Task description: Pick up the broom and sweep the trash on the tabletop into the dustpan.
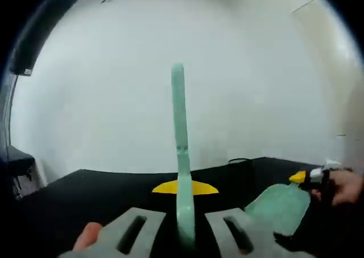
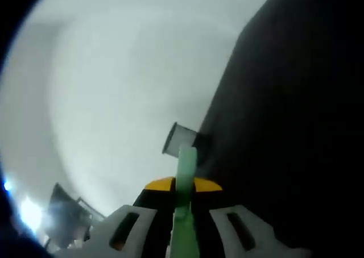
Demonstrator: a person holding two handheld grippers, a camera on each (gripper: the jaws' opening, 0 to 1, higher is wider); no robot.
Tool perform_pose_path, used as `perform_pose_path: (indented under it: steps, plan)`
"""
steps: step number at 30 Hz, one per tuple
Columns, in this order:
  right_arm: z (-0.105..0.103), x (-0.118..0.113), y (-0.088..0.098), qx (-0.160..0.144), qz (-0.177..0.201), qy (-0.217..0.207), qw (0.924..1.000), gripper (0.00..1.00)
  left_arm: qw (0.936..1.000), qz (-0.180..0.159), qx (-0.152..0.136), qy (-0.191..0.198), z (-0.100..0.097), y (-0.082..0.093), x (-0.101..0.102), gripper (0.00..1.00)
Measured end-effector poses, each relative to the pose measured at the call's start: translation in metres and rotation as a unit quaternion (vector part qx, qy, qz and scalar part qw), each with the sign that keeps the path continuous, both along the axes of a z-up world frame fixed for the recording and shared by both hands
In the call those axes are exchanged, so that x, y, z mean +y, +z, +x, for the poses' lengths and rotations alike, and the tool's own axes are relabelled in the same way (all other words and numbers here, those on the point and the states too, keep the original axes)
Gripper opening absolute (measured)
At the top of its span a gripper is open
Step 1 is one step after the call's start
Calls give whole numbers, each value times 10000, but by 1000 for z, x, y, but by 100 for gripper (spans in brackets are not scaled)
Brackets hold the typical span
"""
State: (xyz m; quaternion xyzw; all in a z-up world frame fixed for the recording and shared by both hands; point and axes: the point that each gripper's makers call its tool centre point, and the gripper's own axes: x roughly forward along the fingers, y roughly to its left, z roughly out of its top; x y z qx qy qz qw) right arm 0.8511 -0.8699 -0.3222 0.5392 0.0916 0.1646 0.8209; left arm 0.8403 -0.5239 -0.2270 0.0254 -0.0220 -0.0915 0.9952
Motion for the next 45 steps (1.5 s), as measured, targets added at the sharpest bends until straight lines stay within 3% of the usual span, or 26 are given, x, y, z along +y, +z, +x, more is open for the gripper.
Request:
perform_pose_path:
  steps: [4, 5, 7, 8, 10, 11, 15, 26, 29, 33, 35, 37, 39, 41, 45]
  plan:
    - [1, 0, 1, -16, -18, -5, 10000, 13, 9980, 525, 262, 243, 27, -28, 31, 0]
    - [0, -1, 1, -23, -17, -7, 10000, 13, 9980, 525, 287, 206, 35, -34, 32, 0]
    - [0, -1, 1, -29, -17, -9, 10000, 13, 9979, 209, 614, -45, 45, -50, 25, 0]
    - [0, -1, 1, -18, 0, -8, 10000, 13, 9978, 255, 604, -45, 48, -52, 22, 0]
    - [1, -2, 0, -1, 5, -20, 10000, 13, 9955, 380, 863, 48, 50, -65, 19, 0]
    - [1, -2, 0, 7, 17, -29, 10000, 13, 9964, 407, 743, -6, 51, -60, 15, 0]
    - [1, -3, 0, 6, 34, -48, 10000, 13, 9956, 103, 927, -122, 46, -60, -1, 0]
    - [3, -3, -1, 50, 23, -71, 10000, 13, 9949, 428, 917, 26, 28, -58, -43, 0]
    - [3, -3, -1, 23, -9, -83, 10000, 13, 9931, 602, 1003, 37, 23, -62, -60, 0]
    - [3, -3, -1, 5, -14, -80, 10000, 13, 9916, 939, 893, 47, 16, -59, -81, 0]
    - [3, -3, 0, -1, -17, -77, 10000, 13, 9923, 919, 828, -21, 13, -56, -91, 0]
    - [3, -3, 0, -11, -30, -78, 10000, 13, 9951, 550, 715, -406, 10, -51, -117, 0]
    - [3, -3, 0, -19, -26, -76, 10000, 13, 9936, 790, 695, -418, 8, -51, -129, 0]
    - [3, -3, 0, -20, -12, -72, 10000, 13, 9937, 652, 617, -666, 6, -46, -143, 0]
    - [2, -3, 0, -31, -9, -68, 10000, 13, 9964, 412, 392, -621, -1, -20, -124, 0]
